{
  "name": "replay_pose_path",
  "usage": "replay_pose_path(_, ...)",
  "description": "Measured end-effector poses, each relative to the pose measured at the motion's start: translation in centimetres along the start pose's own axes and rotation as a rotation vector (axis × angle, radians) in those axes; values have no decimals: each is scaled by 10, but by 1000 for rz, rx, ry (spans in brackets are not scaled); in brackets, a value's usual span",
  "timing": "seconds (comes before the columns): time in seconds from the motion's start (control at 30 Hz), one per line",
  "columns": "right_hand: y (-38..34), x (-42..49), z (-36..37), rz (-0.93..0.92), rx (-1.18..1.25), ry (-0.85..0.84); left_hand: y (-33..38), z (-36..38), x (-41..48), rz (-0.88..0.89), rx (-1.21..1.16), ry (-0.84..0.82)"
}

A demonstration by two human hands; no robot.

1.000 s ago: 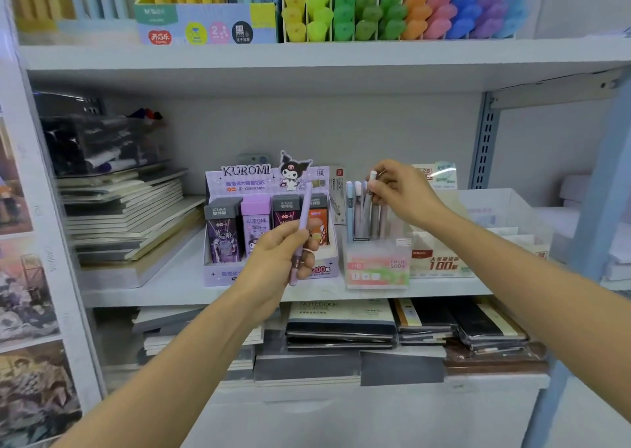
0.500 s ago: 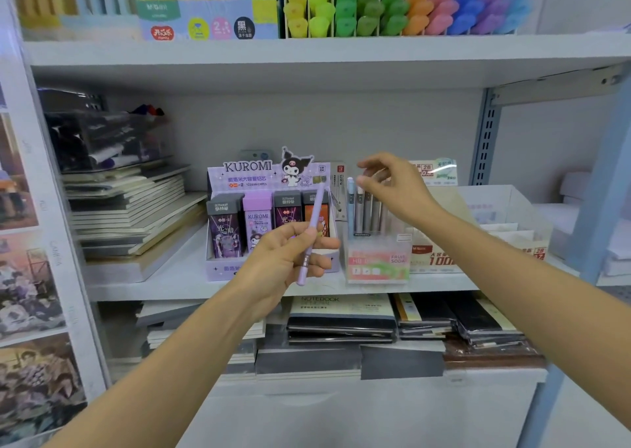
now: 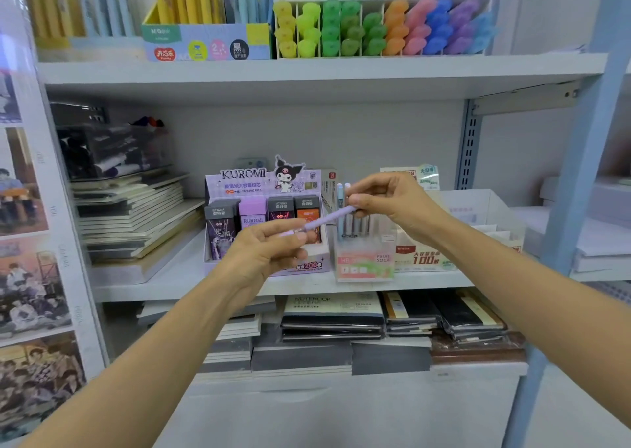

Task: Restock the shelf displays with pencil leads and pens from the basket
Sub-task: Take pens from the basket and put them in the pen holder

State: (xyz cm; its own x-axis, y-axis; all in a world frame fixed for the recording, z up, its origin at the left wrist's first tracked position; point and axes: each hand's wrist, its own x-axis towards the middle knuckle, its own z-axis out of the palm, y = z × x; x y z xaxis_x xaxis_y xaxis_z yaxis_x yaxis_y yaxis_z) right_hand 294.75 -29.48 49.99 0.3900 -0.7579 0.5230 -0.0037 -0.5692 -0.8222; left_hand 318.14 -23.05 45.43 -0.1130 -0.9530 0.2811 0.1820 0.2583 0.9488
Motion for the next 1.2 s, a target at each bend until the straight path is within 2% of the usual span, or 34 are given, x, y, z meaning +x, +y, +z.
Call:
replay_pose_path(0.07,1,-6,2,12,-2,-12,2,2,1,50,-93,61)
replay_pose_path(0.17,2,-16,11,39,-35,-126,1,10,1,134,-152,142)
replay_pose_path(0.23,2,-19,15,64,-57,-226,0,14,2,187,-118,196)
replay_pose_path(0.3,0,-19,19,76,-88,-245,1,20,2,241,-59,219)
replay_pose_path(0.43,-10,-13,28,-82,-167,-38,2,31,2,332,103,159)
replay_pose_path(0.63,-17,-3,39,-158,-277,-33,-1,46,9,402,262,88)
replay_pose_path(0.73,-19,0,27,-216,-239,92,-8,42,15,386,450,111)
replay_pose_path(0.83,-20,8,2,-193,-145,274,-20,35,19,455,803,100)
replay_pose_path(0.97,-6,16,-23,-136,-200,410,-40,30,23,548,1193,-32)
replay_pose_path(1.03,5,20,-28,-88,-238,430,-49,30,24,555,1292,-85)
replay_pose_path(1.2,34,25,-23,-31,-373,394,-55,29,25,619,1337,-68)
